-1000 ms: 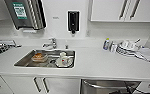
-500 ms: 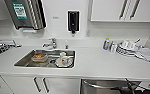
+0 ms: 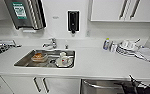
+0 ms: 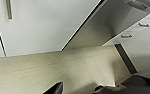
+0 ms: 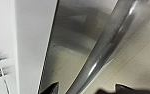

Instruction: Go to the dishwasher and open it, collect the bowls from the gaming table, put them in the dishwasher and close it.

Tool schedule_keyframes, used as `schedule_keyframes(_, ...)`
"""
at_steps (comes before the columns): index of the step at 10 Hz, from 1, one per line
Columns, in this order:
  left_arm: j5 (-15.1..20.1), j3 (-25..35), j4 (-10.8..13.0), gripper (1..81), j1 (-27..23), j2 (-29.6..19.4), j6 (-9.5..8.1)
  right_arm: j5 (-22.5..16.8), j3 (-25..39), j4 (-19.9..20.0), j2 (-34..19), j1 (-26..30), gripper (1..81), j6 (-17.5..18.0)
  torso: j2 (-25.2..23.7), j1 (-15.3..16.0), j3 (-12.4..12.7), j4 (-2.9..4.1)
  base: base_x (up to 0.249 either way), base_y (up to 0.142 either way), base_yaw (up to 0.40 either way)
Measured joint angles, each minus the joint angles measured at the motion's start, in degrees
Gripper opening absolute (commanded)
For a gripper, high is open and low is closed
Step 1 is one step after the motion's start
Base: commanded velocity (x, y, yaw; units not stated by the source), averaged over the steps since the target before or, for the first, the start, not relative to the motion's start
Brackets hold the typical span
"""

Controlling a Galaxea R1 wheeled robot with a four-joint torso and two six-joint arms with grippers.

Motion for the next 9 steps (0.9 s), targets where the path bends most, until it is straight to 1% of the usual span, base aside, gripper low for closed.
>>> schedule_keyframes(2, 0.0, -0.4, 0.0, 81.1, 0.0, 0.9, 0.02, -0.7, -3.2, 1.2, 1.8, 0.3, 81.1, 1.5, 0.0, 0.0, 0.0, 0.0, 0.0, 0.0, 0.0)
schedule_keyframes(3, 0.0, -0.4, 0.0, 81.1, 0.0, 1.0, 0.0, -2.8, -5.1, 1.7, 2.8, 0.3, 81.1, 3.3, 0.0, 0.0, 0.0, 0.0, 0.0, 0.0, 0.0)
schedule_keyframes(6, 0.0, -0.5, 0.0, 81.1, 0.0, 0.9, 0.02, -9.4, -9.4, 2.1, 3.2, 1.4, 81.1, 12.8, 0.0, 0.0, 0.0, 0.0, 0.0, 0.0, 0.0)
schedule_keyframes(7, 0.0, -0.5, 0.0, 81.1, 0.0, 1.0, 0.0, -11.1, -9.9, 2.1, 3.2, 2.1, 81.1, 15.2, 0.0, 0.0, 0.0, 0.0, 0.0, 0.0, 0.0)
schedule_keyframes(8, 0.0, -0.6, 0.0, 81.1, 0.0, 1.0, 0.0, -12.0, -10.4, 2.1, 3.2, 2.6, 81.1, 16.9, 0.0, 0.0, 0.0, 0.0, 0.0, 0.0, 0.0)
schedule_keyframes(9, 0.0, -0.9, 0.0, 81.1, 0.0, 1.2, 0.0, -12.9, -10.9, 2.1, 3.2, 2.8, 81.1, 19.3, 0.0, 0.0, 0.0, 0.0, 0.0, 0.0, 0.0)
